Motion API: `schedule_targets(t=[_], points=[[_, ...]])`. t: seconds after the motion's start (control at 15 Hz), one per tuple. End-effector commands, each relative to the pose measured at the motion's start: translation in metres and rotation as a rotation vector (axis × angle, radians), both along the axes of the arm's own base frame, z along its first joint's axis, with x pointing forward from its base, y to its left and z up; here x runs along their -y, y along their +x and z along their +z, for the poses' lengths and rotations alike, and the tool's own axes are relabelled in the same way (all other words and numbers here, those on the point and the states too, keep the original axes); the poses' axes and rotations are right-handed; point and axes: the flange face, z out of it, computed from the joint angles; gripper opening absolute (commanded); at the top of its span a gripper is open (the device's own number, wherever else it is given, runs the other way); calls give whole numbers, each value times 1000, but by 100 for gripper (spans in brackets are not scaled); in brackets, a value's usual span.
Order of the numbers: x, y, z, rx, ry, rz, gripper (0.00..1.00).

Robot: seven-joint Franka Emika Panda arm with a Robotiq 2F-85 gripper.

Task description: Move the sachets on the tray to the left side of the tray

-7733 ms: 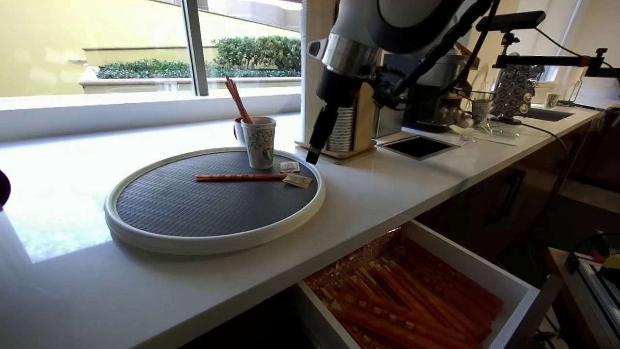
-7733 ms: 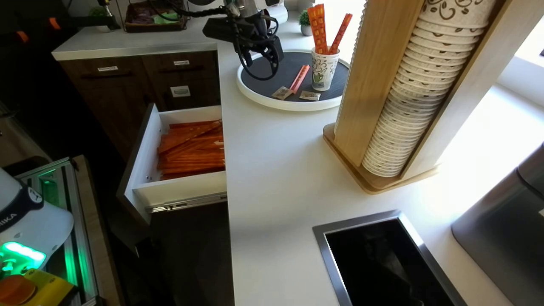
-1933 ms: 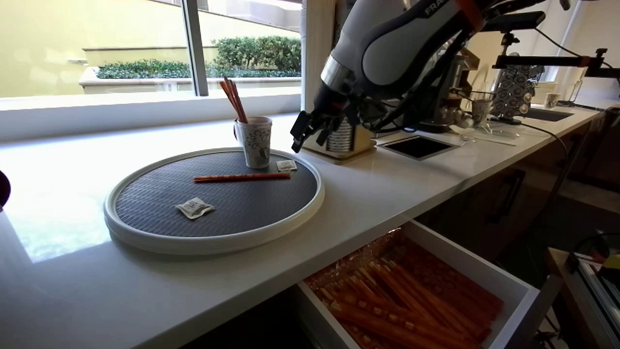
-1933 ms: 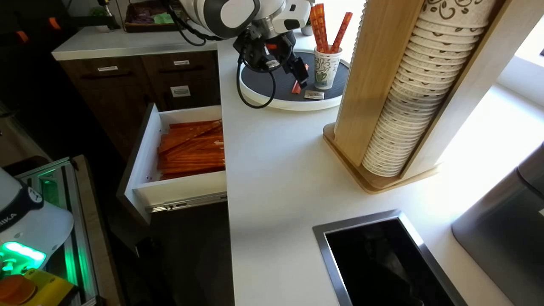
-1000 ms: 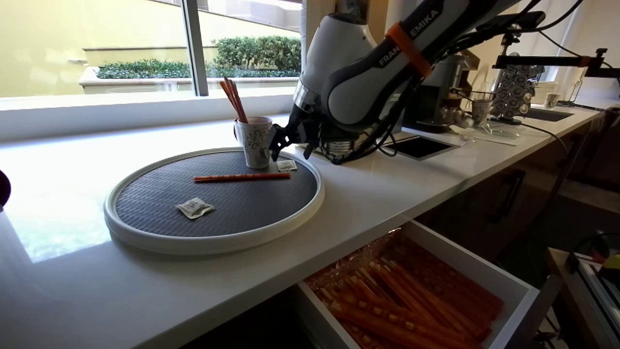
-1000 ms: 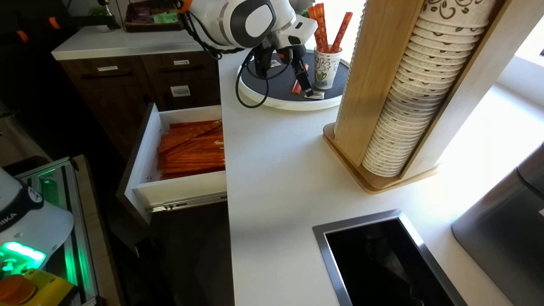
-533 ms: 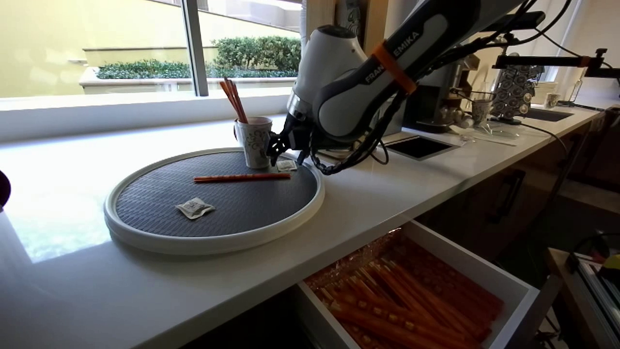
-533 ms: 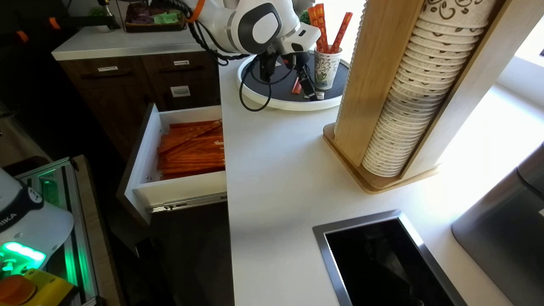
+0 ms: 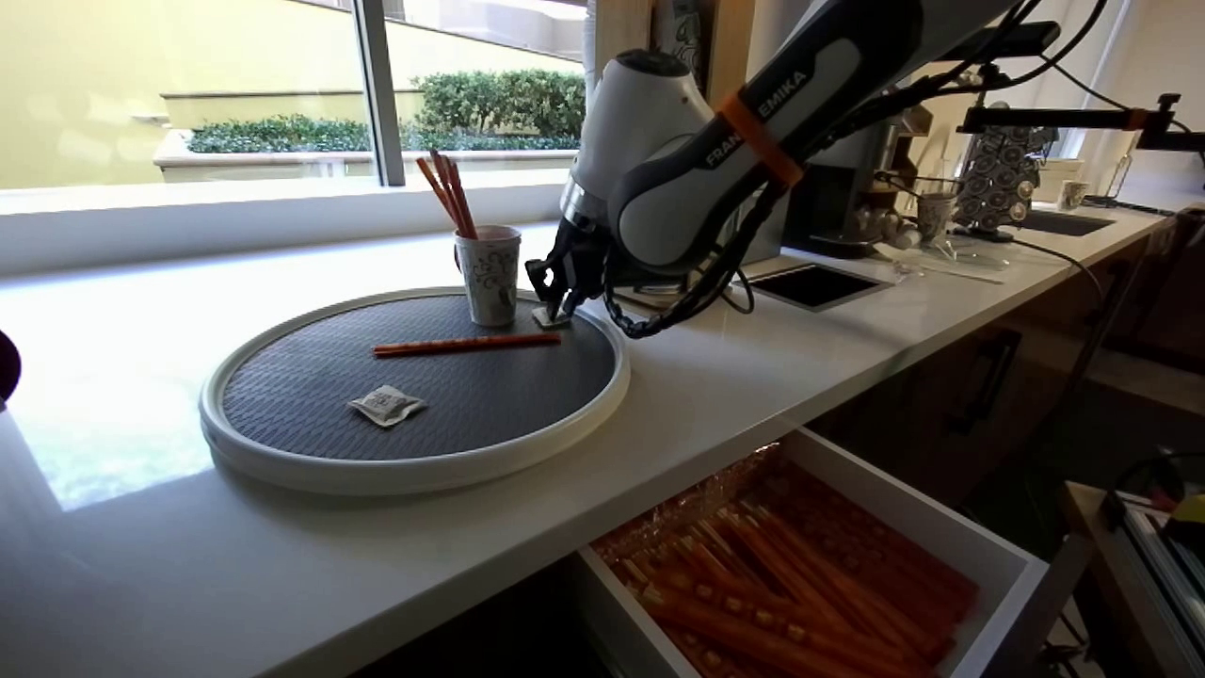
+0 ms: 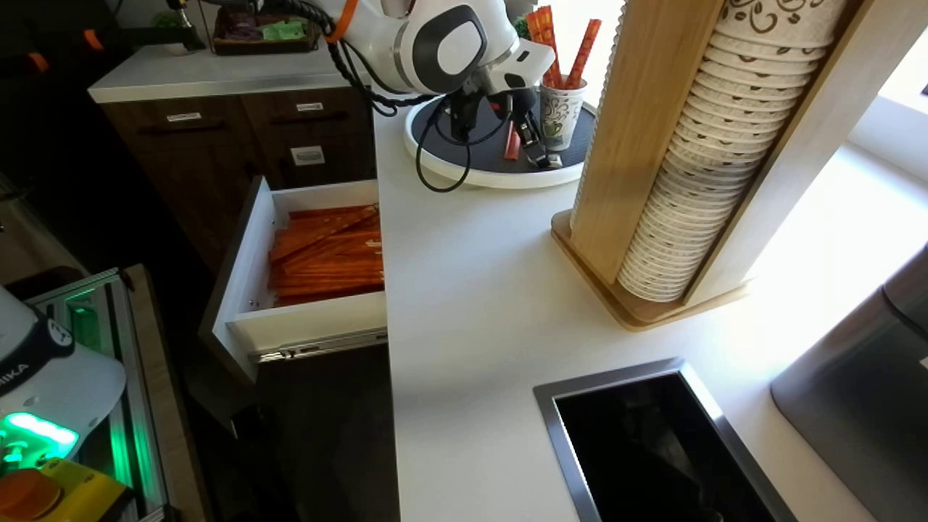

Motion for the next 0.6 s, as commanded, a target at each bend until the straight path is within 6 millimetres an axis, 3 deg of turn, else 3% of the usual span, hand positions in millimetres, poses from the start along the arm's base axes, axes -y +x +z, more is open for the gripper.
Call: schedule_targets(t=[0.0,0.2,0.53], points=[[-7,1,-9,-40,-32,13,0],[-9,0,-6,-33,-44,20,2],[-9,-18,23,-47,-35,20,1]])
